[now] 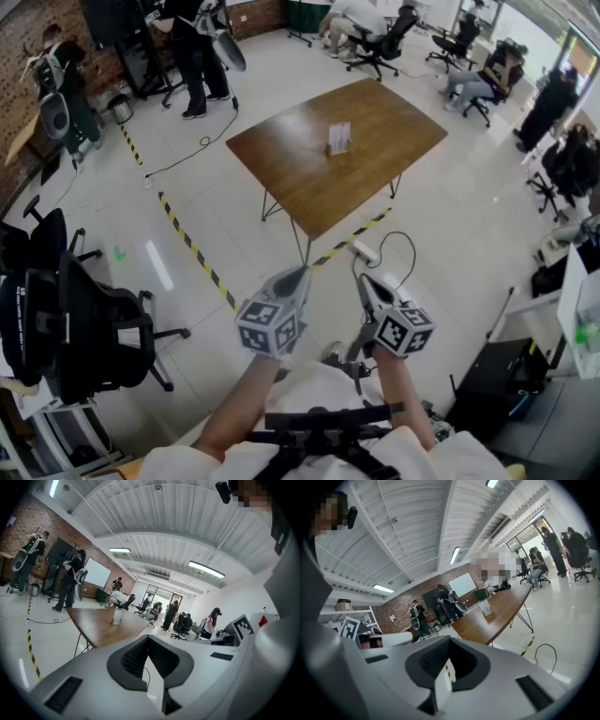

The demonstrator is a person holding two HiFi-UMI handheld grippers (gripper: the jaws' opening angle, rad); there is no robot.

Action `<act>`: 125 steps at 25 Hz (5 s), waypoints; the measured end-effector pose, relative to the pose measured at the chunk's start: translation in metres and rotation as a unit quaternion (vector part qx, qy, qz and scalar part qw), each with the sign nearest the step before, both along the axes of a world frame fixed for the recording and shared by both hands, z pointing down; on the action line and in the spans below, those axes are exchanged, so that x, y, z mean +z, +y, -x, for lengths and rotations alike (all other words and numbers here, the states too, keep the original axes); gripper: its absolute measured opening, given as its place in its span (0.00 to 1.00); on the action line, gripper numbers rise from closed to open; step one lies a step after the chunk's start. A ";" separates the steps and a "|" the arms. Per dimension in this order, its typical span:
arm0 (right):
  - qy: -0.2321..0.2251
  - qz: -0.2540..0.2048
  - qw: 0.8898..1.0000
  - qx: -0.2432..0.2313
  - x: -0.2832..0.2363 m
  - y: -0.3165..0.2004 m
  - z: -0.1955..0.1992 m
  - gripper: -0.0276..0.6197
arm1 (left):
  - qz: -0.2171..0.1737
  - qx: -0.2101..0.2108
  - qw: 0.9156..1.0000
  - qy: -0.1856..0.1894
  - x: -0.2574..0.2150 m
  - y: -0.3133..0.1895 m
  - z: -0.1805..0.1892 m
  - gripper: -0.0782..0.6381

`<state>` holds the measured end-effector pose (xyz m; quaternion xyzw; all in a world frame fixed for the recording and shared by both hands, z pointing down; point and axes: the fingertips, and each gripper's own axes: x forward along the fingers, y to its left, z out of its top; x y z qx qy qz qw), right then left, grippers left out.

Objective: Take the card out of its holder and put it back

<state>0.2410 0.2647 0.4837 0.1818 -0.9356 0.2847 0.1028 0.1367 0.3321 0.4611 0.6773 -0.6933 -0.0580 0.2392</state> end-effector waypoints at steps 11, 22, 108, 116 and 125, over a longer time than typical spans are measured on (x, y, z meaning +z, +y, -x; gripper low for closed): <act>0.006 -0.004 1.000 0.003 -0.001 0.020 0.015 0.05 | -0.003 0.014 1.000 0.008 0.003 0.015 0.008 0.11; 0.001 -0.014 1.000 0.010 -0.008 0.042 0.034 0.05 | -0.008 0.026 1.000 0.008 0.001 0.034 0.024 0.11; -0.011 0.068 0.992 0.108 0.064 -0.407 0.288 0.05 | 0.145 0.193 0.970 -0.037 0.140 -0.501 0.315 0.32; -0.009 0.070 0.990 0.120 0.069 -0.423 0.288 0.05 | 0.150 0.223 0.962 -0.047 0.162 -0.546 0.314 0.39; -0.008 0.076 0.988 0.131 0.076 -0.433 0.293 0.05 | 0.165 0.265 0.947 -0.069 0.183 -0.570 0.302 0.39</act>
